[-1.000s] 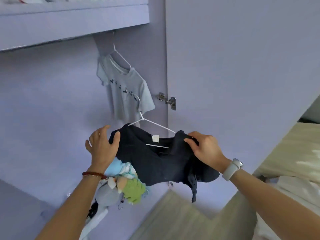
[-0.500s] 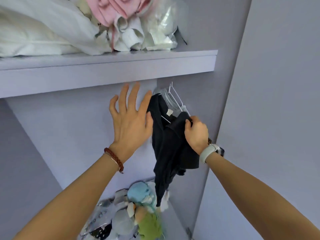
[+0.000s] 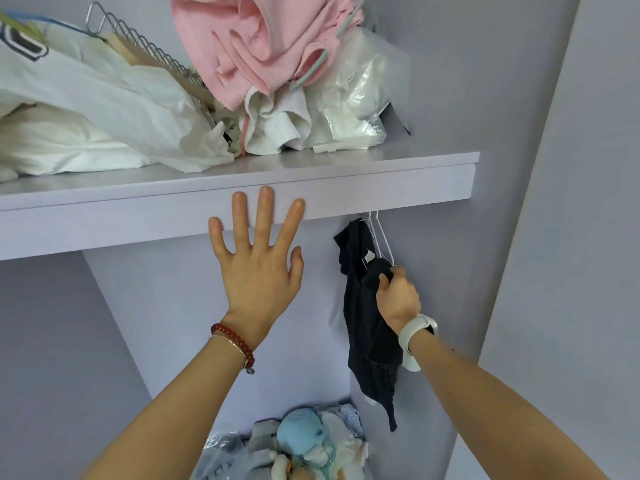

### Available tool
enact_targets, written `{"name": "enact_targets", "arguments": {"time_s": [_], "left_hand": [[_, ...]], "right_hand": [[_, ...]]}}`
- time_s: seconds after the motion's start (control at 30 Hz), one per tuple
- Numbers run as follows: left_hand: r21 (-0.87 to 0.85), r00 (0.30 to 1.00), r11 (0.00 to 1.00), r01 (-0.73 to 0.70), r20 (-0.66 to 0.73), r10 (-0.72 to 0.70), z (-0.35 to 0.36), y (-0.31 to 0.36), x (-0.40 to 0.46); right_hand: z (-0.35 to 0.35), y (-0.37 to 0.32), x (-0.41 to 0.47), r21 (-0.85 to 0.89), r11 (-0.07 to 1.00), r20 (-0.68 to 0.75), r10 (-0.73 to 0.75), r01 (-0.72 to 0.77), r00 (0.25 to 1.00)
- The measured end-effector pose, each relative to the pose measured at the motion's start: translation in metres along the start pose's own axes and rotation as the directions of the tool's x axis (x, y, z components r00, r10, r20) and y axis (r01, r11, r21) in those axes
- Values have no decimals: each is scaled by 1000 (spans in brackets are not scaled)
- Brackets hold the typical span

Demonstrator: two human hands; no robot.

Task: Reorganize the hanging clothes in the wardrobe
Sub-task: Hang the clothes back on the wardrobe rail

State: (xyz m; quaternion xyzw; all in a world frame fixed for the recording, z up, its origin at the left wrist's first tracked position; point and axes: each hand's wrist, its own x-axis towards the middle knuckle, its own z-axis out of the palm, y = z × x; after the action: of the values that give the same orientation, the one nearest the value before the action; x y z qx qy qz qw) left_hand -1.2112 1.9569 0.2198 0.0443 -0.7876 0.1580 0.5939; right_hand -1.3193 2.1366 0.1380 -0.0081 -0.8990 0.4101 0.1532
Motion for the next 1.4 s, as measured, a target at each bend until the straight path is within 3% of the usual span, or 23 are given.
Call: {"name": "enact_targets", "arguments": {"time_s": [0.13,0.27,0.37,0.47,0.57,0.63,0.77,0.9,1.07,1.23,1.4], "left_hand": [[-17,1000,1000,7,8,-7,-1,0,0],[-79,999,996,31,16,-30,-9,4,1],[-194,998,980,52,39,-45,-16,6,-2],[-327,991,939,110,111,-77,-21,13,-22],[-451,944,855,258,304,-124,-27,26,-69],[-503,881,802,322,469,-60,-36,40,-110],[-603,718,737,306,655,238,-70,82,-182],[-757,581,602,255,617,531,-123,134,-227],[-933,450,334,130,356,819,-215,204,-273],[-997,302,-4,76,20,953,-327,265,-318],[-960,160,-264,97,-247,956,-444,328,-356]], "right_hand": [[-6,9,-10,-34,998,43,-56,57,998],[-24,12,-30,-143,960,36,-238,241,971],[-42,13,-57,-246,897,-3,-379,367,925],[-55,24,-95,-339,862,1,-400,376,917],[-63,48,-143,-428,842,37,-347,328,937],[-68,68,-181,-460,852,42,-261,250,965],[-88,115,-270,-520,853,8,-31,31,999],[-121,159,-371,-530,812,-125,210,-244,970],[-161,206,-509,-454,657,-339,498,-602,798],[-198,237,-638,-248,431,-467,731,-868,497],[-245,257,-761,-1,233,-563,804,-972,193]]}}
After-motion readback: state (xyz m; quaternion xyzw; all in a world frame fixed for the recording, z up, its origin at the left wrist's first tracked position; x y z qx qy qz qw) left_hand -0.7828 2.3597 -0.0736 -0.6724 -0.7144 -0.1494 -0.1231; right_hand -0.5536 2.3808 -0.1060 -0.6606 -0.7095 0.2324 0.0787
